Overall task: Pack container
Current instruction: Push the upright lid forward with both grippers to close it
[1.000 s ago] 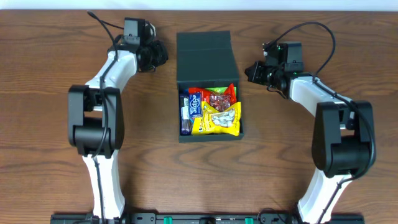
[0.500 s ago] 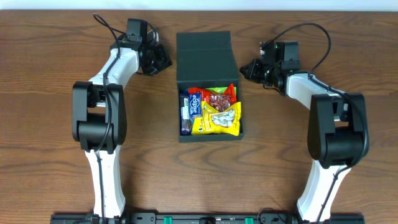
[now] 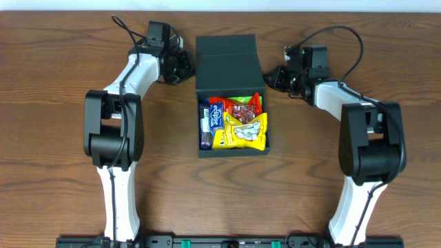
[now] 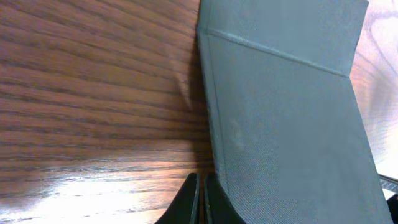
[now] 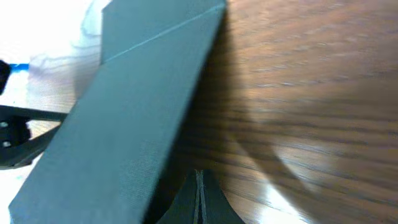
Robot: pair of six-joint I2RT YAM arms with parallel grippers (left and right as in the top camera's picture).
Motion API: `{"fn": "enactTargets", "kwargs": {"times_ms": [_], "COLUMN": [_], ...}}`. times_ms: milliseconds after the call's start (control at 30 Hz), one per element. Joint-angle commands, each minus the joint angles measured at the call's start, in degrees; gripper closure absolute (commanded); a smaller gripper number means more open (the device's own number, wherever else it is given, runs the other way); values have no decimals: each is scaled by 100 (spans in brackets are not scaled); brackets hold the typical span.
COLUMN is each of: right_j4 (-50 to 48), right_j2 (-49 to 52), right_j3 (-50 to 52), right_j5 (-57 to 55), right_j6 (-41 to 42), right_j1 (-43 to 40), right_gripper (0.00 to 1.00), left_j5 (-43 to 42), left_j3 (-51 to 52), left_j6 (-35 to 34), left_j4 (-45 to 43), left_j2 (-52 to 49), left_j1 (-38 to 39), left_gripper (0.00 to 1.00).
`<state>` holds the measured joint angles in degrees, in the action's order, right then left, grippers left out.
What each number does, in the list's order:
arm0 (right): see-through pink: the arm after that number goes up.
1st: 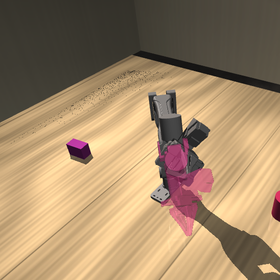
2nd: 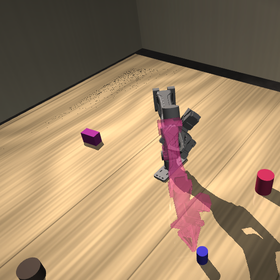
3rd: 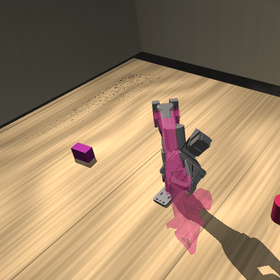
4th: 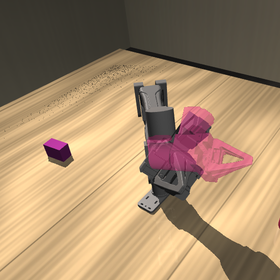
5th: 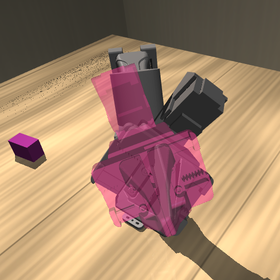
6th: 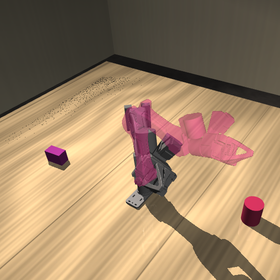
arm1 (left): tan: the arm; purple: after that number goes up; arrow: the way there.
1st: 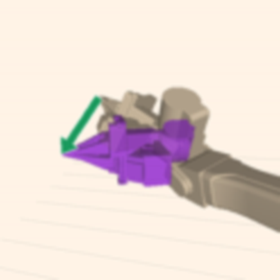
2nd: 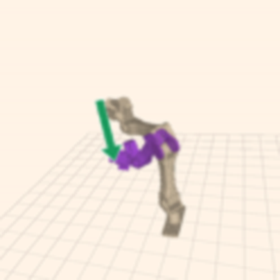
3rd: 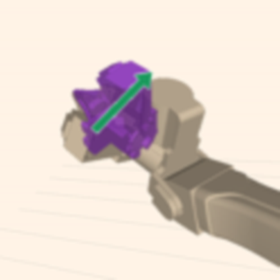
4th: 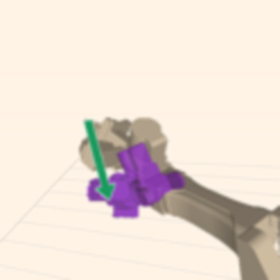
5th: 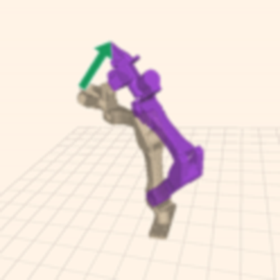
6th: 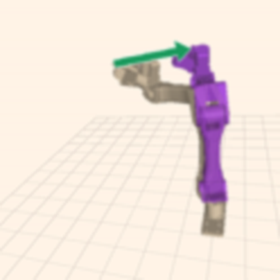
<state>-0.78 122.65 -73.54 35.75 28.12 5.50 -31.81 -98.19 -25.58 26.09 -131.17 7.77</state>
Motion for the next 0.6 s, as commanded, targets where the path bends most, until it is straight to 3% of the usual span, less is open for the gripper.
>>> {"fn": "enactTargets", "kwargs": {"times_ms": [0, 567], "right_j4": [-101, -693], "right_j2": [28, 26], "right_j3": [-109, -109], "right_j5": [286, 1279], "right_j6": [57, -15], "right_j1": [70, -26], "right_gripper": [99, 99], "left_j5": [-122, -859], "left_j3": [-118, -122], "left_j6": [-39, 81], "left_j4": [22, -328], "left_j2": [-74, -15], "left_j1": [17, -11], "left_gripper": [94, 94]}}
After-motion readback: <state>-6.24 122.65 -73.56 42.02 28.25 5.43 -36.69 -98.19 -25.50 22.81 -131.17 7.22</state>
